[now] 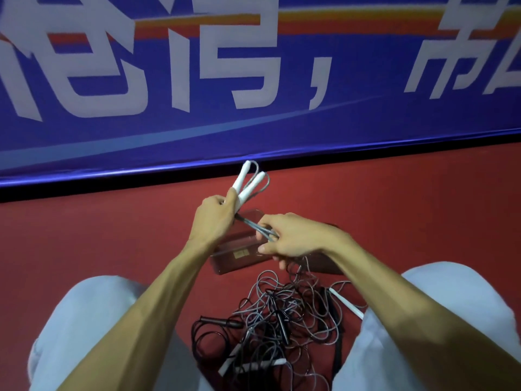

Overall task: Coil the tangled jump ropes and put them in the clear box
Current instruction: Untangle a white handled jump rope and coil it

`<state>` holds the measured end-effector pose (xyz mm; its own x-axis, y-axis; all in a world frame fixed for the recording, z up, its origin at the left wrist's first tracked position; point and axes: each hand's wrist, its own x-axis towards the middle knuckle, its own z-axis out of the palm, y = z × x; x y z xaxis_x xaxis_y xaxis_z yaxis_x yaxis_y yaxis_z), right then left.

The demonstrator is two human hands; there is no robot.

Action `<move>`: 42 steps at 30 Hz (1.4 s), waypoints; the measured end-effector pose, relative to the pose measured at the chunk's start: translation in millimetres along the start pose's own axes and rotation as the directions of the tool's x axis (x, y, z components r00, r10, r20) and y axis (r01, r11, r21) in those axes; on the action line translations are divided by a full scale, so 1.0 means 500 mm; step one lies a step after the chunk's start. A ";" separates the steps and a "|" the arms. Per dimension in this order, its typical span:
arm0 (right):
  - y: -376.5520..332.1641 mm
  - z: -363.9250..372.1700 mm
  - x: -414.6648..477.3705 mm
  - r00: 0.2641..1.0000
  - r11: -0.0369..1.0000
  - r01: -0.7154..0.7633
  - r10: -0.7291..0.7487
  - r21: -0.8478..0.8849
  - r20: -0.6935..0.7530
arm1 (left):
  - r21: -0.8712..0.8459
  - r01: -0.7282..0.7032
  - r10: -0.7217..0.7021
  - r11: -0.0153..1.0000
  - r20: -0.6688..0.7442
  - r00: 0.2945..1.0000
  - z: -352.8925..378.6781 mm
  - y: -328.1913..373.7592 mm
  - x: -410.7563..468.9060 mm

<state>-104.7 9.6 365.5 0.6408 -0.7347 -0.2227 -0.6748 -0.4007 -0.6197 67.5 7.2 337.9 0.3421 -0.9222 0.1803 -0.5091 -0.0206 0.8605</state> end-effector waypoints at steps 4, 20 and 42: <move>-0.001 -0.008 -0.009 0.992 0.969 0.091 -0.109 -0.229 -0.066 | 0.327 -0.027 0.031 0.945 -0.008 0.999 0.006 -0.009 -0.003; 0.060 -0.019 0.020 0.771 0.884 0.196 -0.406 -0.423 -0.490 | 0.635 -0.351 0.206 0.688 0.293 0.934 0.016 0.012 -0.063; 0.054 -0.039 0.008 0.926 0.790 0.006 0.227 0.613 -0.302 | 0.248 -0.579 0.448 0.777 0.429 0.784 -0.012 0.006 -0.062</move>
<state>-127.7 -14.9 362.4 0.3297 -0.9365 -0.1198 -0.3053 0.0143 -0.9522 60.2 38.3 337.9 -0.2985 -0.8984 0.3223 -0.7895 0.4221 0.4455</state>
